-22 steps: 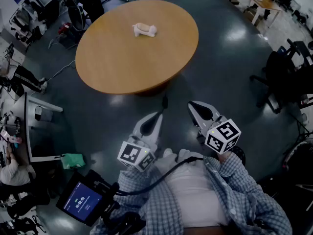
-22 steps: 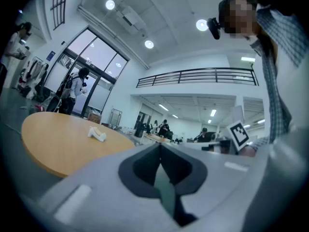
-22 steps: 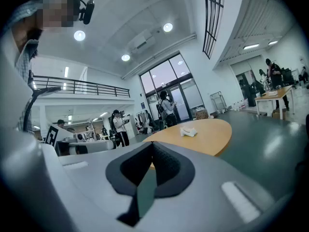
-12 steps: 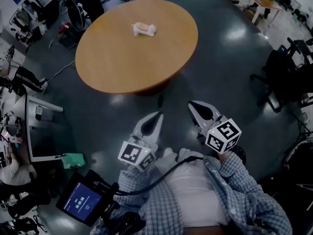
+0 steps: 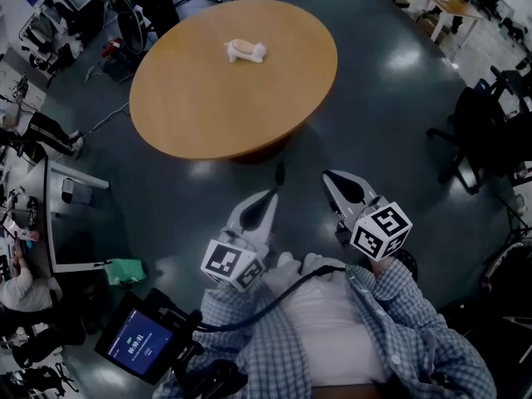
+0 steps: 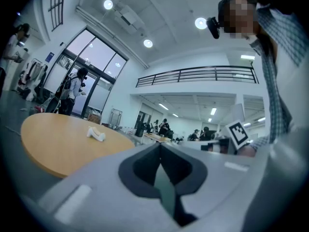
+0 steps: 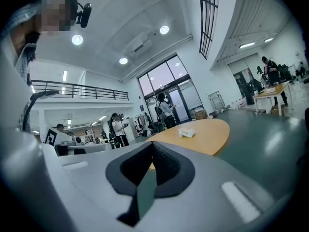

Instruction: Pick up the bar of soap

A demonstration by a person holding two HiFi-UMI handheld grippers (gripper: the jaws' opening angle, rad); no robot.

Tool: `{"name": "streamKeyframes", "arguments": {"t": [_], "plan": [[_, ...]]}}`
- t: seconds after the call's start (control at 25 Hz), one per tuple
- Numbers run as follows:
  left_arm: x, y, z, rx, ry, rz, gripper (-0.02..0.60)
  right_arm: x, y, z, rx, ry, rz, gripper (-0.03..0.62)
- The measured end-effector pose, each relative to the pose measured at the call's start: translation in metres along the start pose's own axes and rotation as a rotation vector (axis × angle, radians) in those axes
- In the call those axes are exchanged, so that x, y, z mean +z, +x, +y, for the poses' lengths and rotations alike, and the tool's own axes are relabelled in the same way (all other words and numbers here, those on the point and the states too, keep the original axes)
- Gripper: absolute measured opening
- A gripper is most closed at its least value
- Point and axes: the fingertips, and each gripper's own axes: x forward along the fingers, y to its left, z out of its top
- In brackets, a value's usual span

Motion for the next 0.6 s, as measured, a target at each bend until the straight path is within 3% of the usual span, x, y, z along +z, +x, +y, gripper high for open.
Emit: {"name": "streamKeyframes", "arguments": {"t": [0.6], "plan": [[0.011, -0.007, 0.02, 0.07, 0.042, -0.023, -0.002, 0.007, 0.012, 0.001, 0.03, -0.019, -0.008, 0.003]]}}
